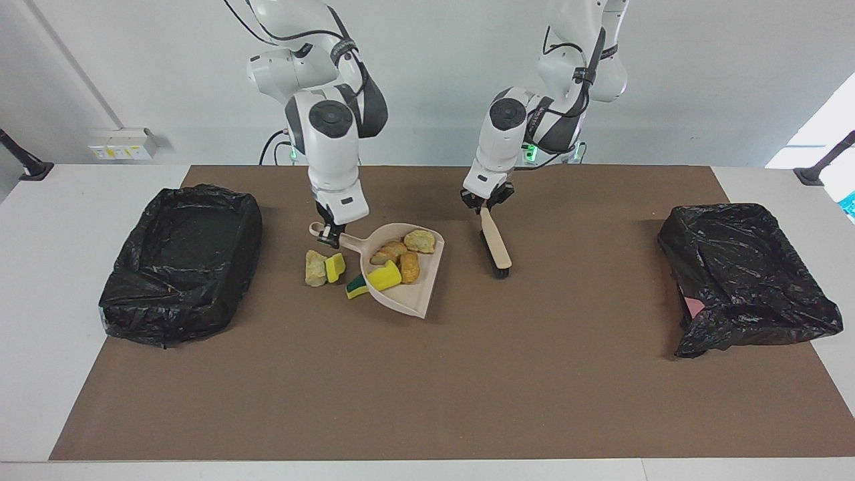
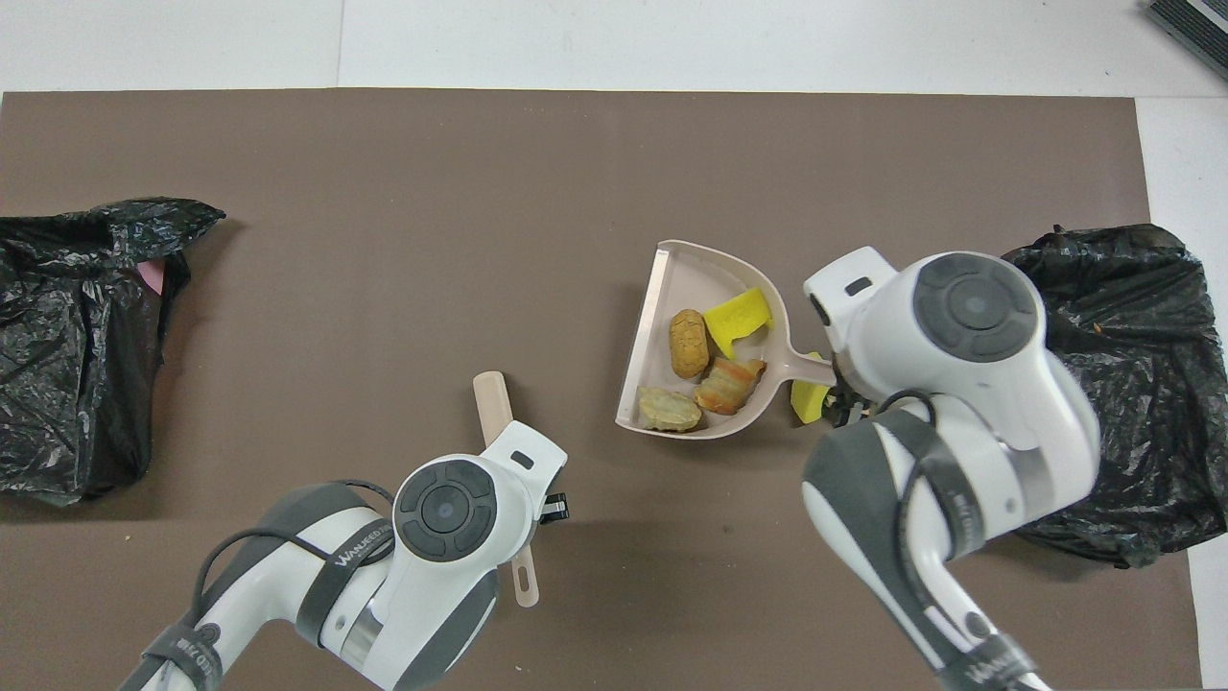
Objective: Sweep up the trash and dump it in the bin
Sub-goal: 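Carry the dustpan with the right gripper toward the nearer black bag, then tip the dustpan into the black bag with the right gripper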
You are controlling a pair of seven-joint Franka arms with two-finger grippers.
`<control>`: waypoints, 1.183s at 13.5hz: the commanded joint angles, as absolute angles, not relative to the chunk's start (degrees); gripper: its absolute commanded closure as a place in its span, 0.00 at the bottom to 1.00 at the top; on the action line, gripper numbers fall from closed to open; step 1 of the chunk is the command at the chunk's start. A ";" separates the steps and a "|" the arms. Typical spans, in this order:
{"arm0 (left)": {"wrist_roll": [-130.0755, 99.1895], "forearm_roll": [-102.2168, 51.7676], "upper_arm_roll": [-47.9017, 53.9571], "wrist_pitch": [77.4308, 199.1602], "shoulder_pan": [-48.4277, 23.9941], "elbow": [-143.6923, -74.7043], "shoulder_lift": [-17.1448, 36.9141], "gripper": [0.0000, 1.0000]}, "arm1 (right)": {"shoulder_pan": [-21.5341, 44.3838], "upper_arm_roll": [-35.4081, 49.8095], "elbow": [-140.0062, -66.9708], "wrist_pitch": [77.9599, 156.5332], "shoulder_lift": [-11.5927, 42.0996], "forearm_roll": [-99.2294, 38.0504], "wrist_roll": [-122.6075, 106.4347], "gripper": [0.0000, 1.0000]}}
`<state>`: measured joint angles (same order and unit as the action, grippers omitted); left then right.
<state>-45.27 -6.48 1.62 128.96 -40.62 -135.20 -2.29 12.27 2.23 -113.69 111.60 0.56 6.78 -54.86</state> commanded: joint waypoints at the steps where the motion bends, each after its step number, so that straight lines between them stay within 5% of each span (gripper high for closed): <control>1: -50.17 -5.27 1.76 131.39 -44.99 -137.37 -4.83 1.00 | 4.87 2.11 -111.02 105.93 -3.77 3.44 -61.07 1.00; 4: -57.46 -5.27 1.76 131.75 -52.18 -137.37 -5.89 1.00 | -5.33 2.02 -108.64 99.59 -5.01 3.08 -68.52 1.00; 10: -61.96 -5.27 1.67 135.26 -58.80 -138.25 -2.20 0.96 | -22.31 0.35 -108.98 101.94 -5.89 15.15 -86.55 1.00; 12: -61.17 -5.27 1.50 134.48 -57.75 -137.73 -2.19 0.00 | -24.43 -0.17 -108.98 104.49 -5.98 21.50 -91.38 1.00; 16: -52.66 -5.27 1.32 130.70 -48.27 -132.90 -2.20 0.00 | -23.21 0.61 -111.87 107.21 -7.38 37.68 -92.99 1.00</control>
